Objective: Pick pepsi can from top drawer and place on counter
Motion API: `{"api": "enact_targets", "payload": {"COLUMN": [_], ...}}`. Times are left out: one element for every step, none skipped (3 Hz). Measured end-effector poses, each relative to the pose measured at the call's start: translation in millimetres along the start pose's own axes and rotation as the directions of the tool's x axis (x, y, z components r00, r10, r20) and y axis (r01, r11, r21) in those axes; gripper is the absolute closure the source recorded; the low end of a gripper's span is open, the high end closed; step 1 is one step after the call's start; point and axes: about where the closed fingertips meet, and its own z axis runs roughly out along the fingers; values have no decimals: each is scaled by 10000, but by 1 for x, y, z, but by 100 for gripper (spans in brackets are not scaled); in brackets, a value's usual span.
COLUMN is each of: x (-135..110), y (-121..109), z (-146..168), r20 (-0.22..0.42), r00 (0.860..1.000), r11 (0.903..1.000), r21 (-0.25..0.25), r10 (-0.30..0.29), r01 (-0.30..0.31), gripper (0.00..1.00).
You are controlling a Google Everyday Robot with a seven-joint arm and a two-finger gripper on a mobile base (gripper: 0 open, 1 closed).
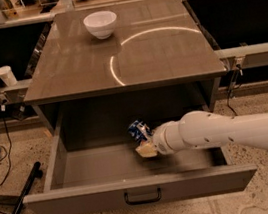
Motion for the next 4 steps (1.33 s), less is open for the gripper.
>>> {"api": "enact_targets", "payload": {"x": [0,0,-1,-7], "y": [0,0,1,3], "z": [0,0,-1,-7], "r20": [0,0,38,227], "r00": [10000,10000,10000,9997], "r11": [10000,10000,10000,9996], "r21": [-1,-2,-43,-241], "r10": [-1,-2,-22,-116], "r01": [1,2,22,121], "gripper": [92,100,100,100]}}
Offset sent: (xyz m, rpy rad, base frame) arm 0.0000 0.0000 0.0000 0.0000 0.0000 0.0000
